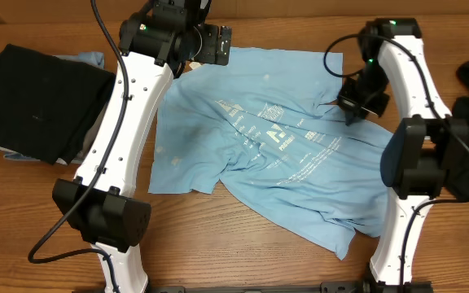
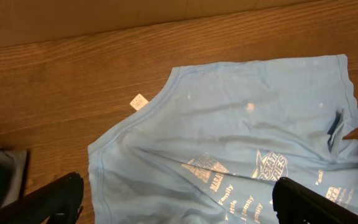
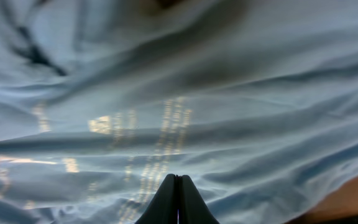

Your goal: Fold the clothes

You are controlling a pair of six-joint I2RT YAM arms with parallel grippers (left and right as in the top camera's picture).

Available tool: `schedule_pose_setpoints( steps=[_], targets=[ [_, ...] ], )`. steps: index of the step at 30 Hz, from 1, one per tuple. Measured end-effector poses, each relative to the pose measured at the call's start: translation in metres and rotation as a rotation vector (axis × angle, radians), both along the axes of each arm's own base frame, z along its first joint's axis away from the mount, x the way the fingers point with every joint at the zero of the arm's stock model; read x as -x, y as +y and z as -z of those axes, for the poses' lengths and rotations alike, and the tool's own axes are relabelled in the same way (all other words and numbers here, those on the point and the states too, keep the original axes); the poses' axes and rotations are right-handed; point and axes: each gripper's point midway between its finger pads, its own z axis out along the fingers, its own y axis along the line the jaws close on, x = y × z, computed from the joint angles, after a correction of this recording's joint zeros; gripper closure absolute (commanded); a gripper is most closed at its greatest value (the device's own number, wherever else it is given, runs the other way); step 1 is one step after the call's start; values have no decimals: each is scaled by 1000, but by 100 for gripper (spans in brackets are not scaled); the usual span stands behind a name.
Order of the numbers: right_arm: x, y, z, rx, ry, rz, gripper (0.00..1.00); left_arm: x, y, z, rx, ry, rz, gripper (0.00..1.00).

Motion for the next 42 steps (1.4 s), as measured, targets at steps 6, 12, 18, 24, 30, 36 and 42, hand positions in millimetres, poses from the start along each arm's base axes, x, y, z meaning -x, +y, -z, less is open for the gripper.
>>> schedule_pose_setpoints(
  steps=[6, 12, 18, 24, 30, 36, 42],
  targets=[
    [52, -35, 18, -2, 168, 102, 96, 0, 0, 0, 0, 0, 0, 0],
    [77, -53, 44, -8, 221, 166, 96, 0, 0, 0, 0, 0, 0, 0],
    [73, -63, 63, -5, 175, 197, 85, 0, 0, 0, 0, 0, 0, 0],
    [52, -75, 75, 35, 74, 198, 86, 0, 0, 0, 0, 0, 0, 0],
    [54, -87, 75, 60, 75, 211, 95, 0, 0, 0, 0, 0, 0, 0],
    [65, -94, 72, 53, 114, 242, 75, -2, -1, -2, 4, -10, 1, 0],
    [67, -99, 72, 51, 115, 251, 8, -5, -3, -5, 15, -28, 5, 0]
  ],
)
